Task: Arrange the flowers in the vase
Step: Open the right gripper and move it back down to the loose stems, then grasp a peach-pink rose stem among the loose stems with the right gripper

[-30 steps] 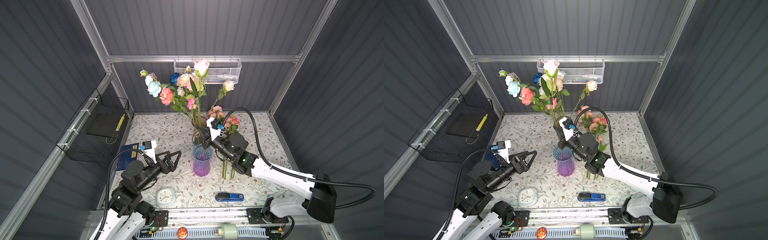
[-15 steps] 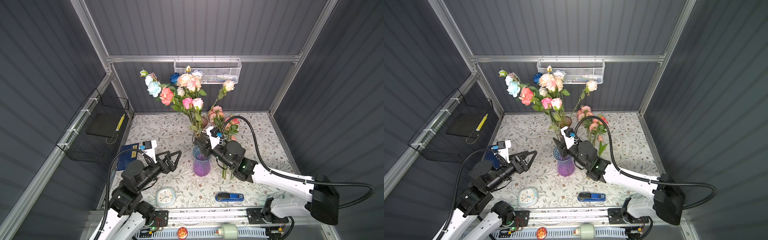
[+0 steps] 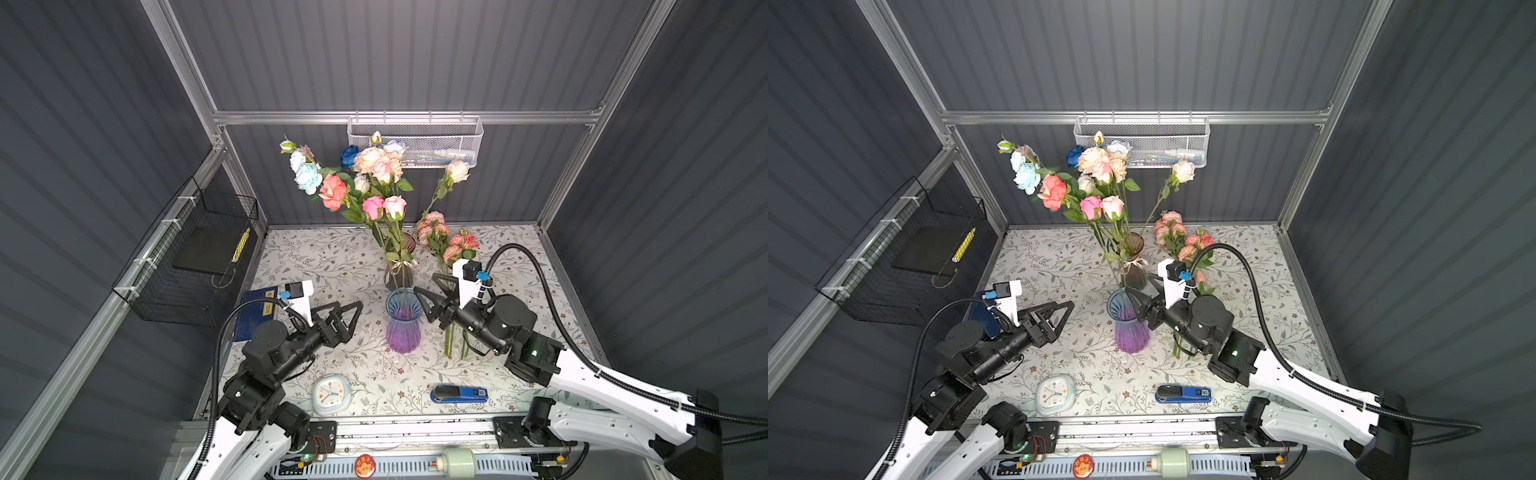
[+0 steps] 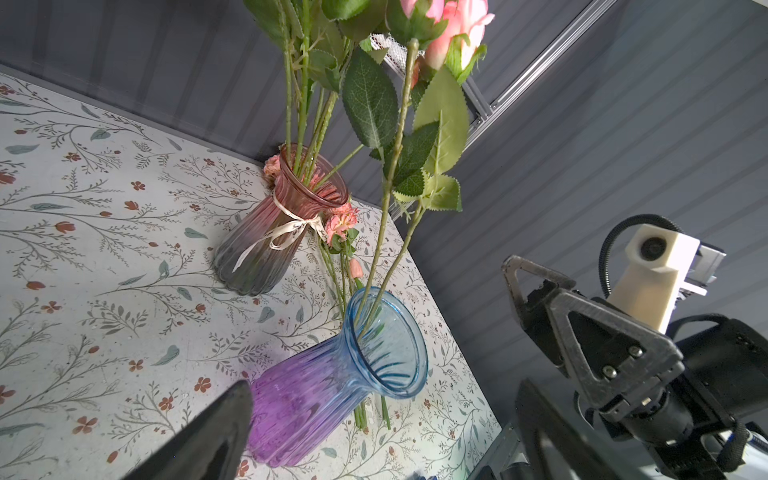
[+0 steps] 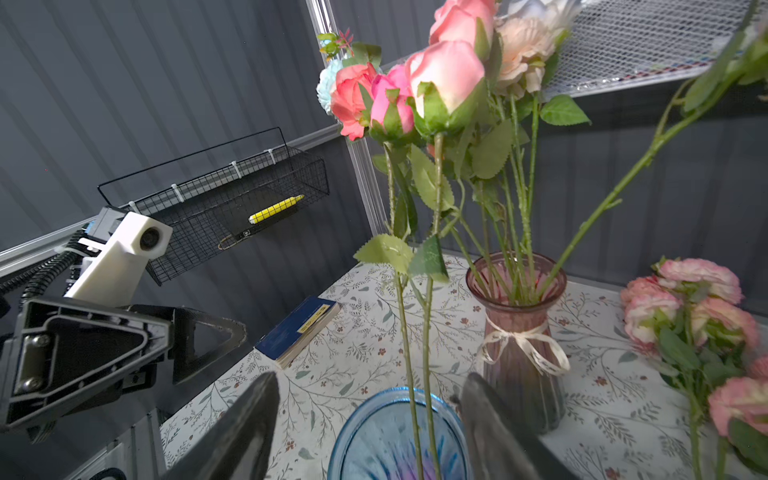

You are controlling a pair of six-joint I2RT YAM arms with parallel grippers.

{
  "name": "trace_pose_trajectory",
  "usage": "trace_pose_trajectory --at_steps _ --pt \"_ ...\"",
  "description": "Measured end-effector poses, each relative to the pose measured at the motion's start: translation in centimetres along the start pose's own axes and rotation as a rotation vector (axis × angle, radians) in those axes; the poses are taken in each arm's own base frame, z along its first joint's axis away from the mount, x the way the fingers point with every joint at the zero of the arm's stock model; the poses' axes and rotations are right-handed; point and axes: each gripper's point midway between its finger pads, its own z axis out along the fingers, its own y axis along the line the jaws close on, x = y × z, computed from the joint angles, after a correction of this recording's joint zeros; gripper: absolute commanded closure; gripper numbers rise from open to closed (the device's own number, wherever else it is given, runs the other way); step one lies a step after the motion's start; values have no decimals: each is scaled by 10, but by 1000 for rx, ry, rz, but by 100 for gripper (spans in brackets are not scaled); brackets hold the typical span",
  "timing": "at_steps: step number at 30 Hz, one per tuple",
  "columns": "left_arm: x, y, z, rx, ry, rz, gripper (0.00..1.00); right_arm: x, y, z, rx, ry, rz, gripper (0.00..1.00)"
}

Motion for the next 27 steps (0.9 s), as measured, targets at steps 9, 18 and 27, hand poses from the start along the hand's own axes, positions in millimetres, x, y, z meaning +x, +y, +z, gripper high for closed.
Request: trace_pose_trajectory --at_steps 9,18,27 --pt "2 4 0 -10 -3 -1 0 66 -77 -13 236 213 94 46" --pt "3 5 0 -13 -3 -1 0 134 -174 -12 493 413 276 58" --pt "2 4 -3 -12 -10 0 0 191 -254 -2 656 559 450 66"
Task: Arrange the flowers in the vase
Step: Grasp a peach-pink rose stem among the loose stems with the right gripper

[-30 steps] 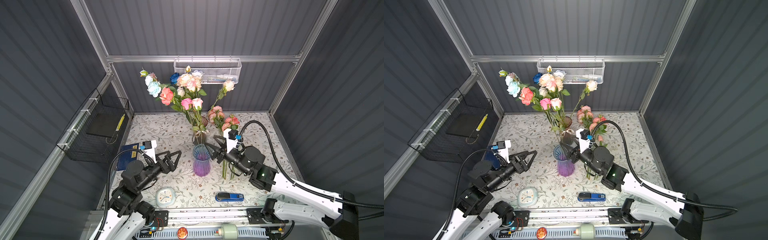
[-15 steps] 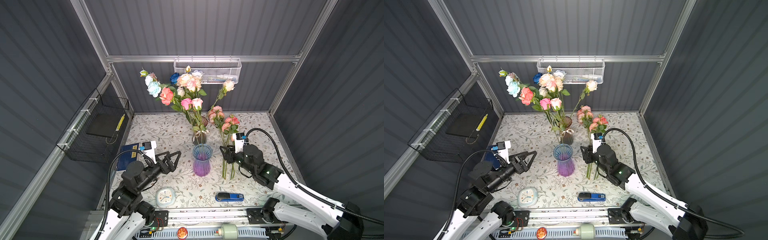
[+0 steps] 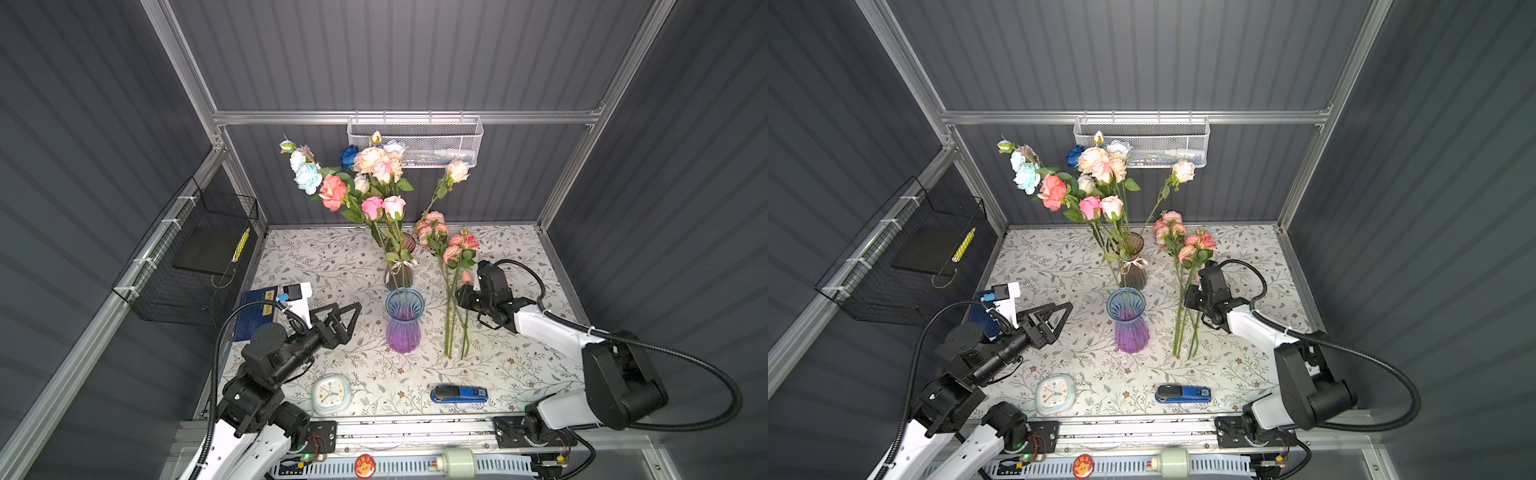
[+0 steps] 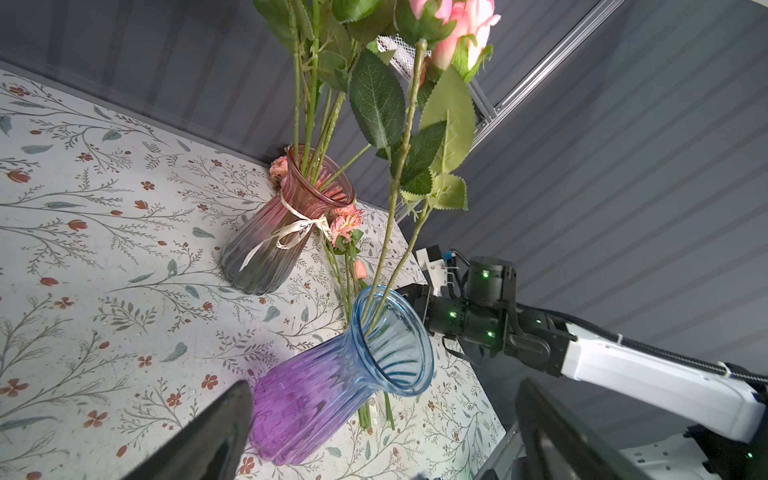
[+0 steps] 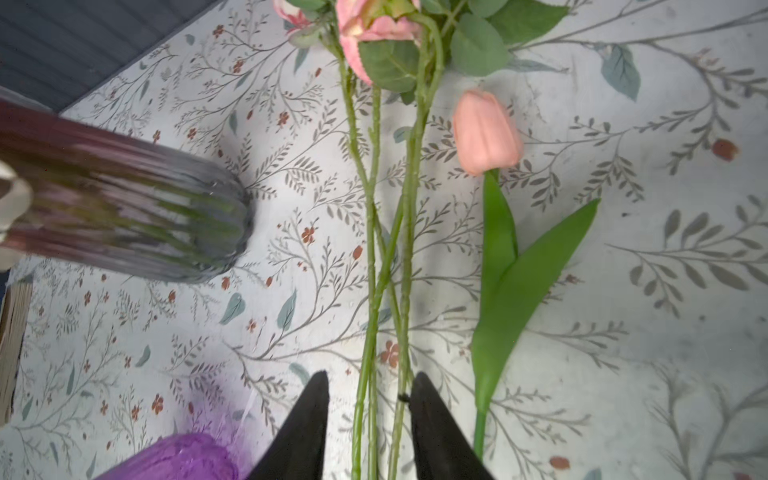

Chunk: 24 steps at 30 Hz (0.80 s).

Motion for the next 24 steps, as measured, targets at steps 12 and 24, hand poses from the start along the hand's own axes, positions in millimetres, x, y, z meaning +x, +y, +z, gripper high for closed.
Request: trace_pose_trajectory --at_steps 12,24 --pt "0 2 -4 -14 -6 1 0 8 -17 57 0 103 64 73" --pt "1 4 -4 -20 -4 7 0 2 -18 66 -7 85 61 91"
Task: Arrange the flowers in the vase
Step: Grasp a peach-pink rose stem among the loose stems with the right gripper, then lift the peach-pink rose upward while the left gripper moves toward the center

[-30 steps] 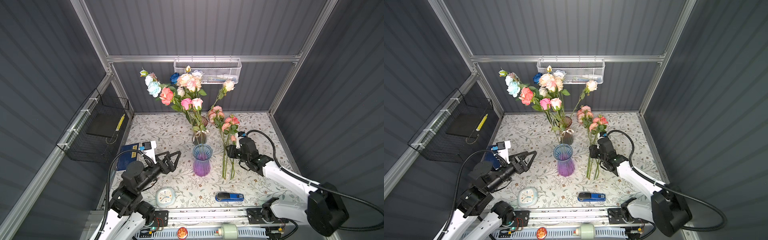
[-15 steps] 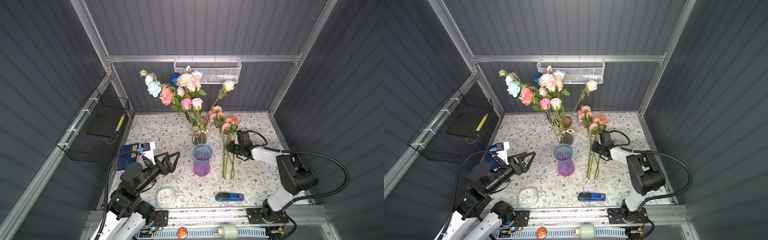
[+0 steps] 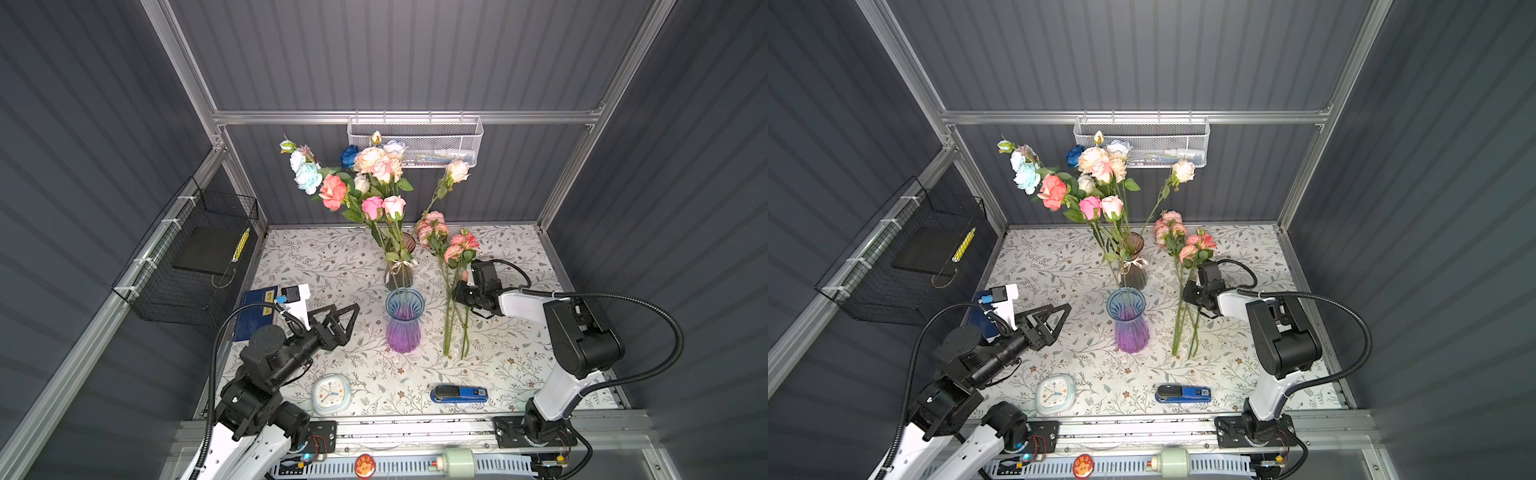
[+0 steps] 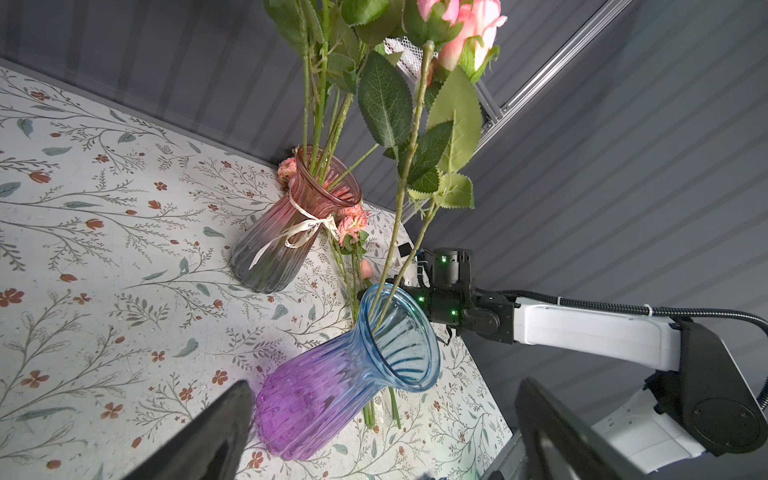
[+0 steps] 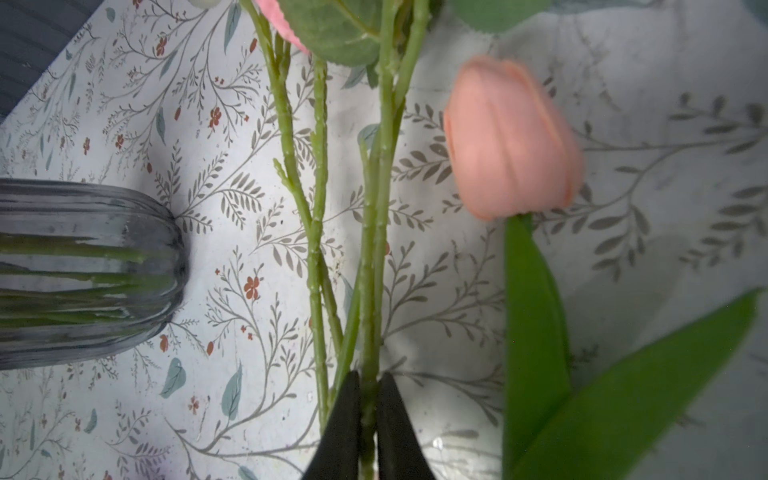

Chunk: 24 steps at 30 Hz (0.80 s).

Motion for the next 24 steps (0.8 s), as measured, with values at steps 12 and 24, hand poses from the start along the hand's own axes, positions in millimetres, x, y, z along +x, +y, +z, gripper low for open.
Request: trace_pose_trajectory --at_steps 12,24 --pt "0 1 1 -2 3 2 0 -29 21 -74 -78 -212 -25 96" --pt "-12 -16 2 27 10 36 0 -68 57 -230 -237 -588 -49 97"
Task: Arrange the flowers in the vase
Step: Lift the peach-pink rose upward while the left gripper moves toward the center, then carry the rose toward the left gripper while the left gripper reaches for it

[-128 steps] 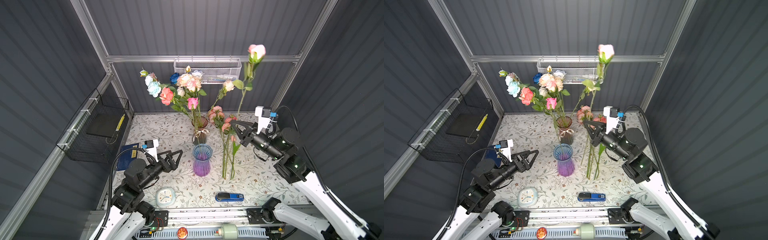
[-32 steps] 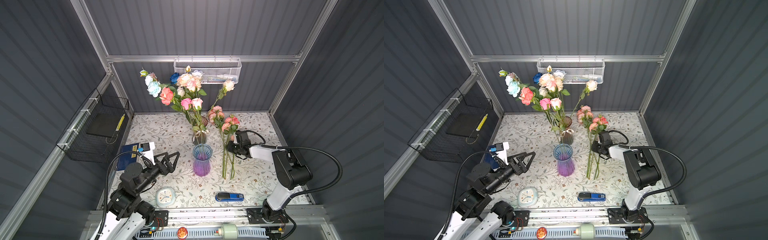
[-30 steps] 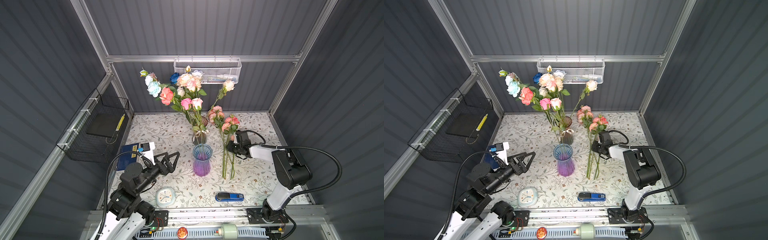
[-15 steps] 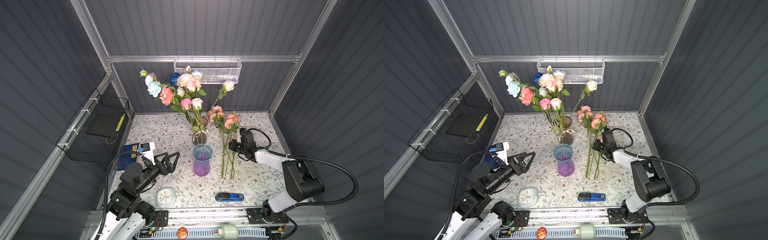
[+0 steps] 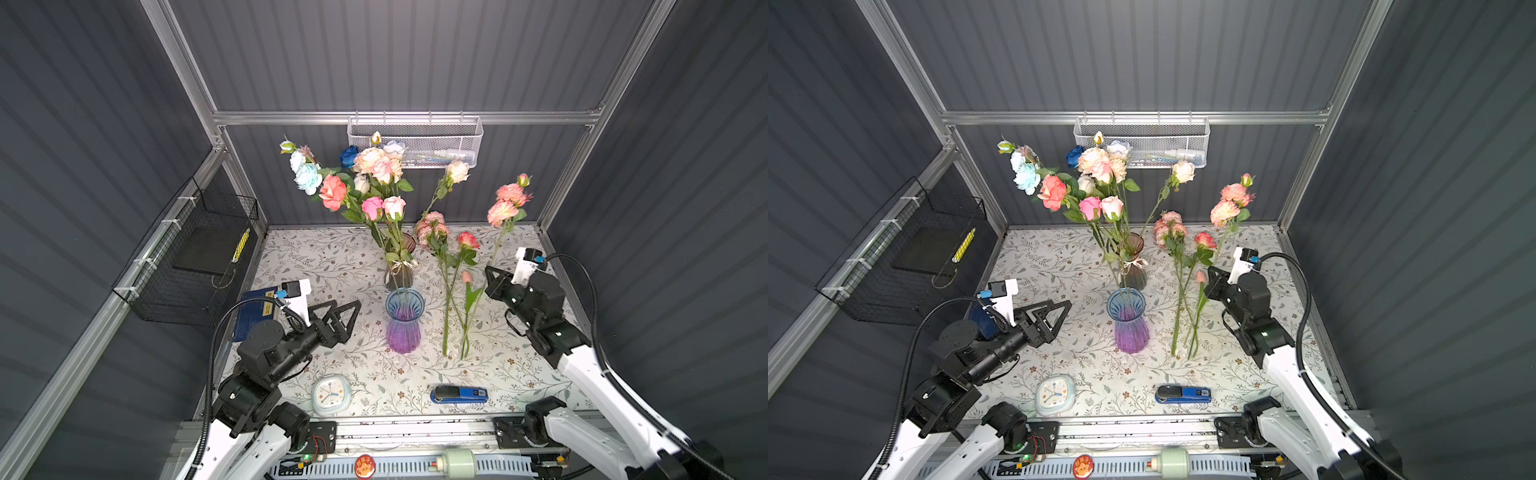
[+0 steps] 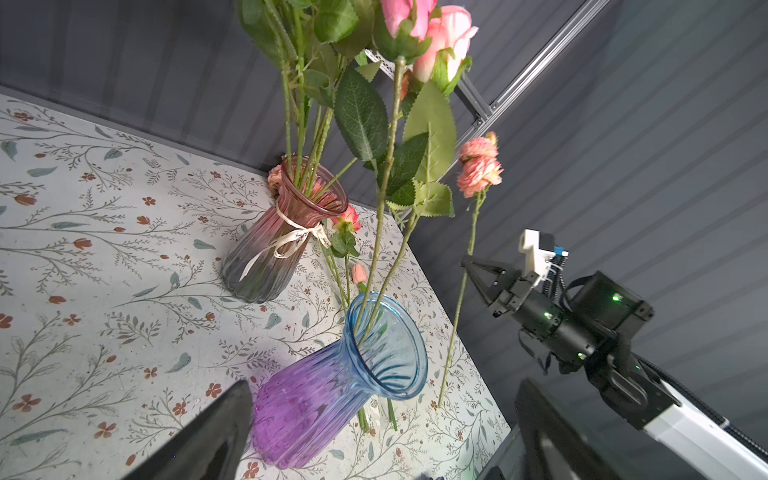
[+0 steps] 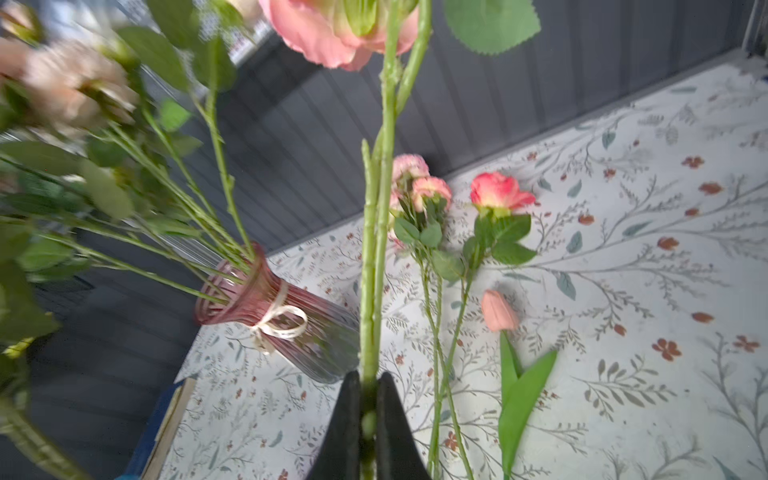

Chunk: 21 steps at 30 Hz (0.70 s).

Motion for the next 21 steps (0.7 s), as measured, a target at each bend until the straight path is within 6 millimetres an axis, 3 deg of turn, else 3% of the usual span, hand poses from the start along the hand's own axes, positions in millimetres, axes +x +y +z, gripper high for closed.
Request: trace_pose_trajectory --at_steps 5,12,16,21 --pt "-6 -19 6 63 46 32 0 -24 36 -44 -124 -71 -19 98" --pt "1 -59 26 259 190 63 3 -30 120 -94 -423 -29 -92 100" --pt "-1 -84 33 396 239 77 4 -18 175 -110 -594 54 -146 100" --pt "-12 -111 26 525 226 110 4 16 234 -118 -755 180 -198 100"
